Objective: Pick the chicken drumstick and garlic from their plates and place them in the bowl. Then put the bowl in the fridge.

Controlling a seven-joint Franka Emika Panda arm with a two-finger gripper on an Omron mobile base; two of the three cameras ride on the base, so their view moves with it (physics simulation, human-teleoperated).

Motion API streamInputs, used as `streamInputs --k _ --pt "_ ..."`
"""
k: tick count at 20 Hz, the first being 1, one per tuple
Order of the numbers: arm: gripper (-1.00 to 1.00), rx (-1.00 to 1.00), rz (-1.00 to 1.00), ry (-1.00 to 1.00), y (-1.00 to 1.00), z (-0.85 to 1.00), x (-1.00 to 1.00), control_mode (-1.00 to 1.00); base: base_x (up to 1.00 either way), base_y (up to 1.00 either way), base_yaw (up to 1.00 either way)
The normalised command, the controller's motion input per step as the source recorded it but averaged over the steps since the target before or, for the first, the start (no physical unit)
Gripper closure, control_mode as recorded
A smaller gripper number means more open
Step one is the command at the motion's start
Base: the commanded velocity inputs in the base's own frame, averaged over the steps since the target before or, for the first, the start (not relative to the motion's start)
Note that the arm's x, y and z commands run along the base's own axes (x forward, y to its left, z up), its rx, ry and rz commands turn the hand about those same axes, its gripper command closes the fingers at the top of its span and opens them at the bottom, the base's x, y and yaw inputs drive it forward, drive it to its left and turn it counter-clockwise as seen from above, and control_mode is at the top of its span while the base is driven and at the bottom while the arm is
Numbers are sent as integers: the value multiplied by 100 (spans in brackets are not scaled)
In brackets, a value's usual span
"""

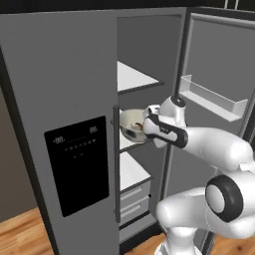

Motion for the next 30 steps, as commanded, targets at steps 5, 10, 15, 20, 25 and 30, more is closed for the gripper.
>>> streamInputs --k 5,10,15,20,25,30 --pt "100 0 6 -9 9 -22 40 -100 0 0 0" --pt "100 -2 8 -2 1 -28 34 -100 0 0 0" --pt "100 -2 5 0 0 -16 38 -100 0 0 0" --pt "100 0 0 1 1 -15 42 -100 0 0 0" --pt "100 -3 0 4 0 -21 34 -100 0 0 0" --pt "100 -4 0 5 6 -22 31 -100 0 0 0"
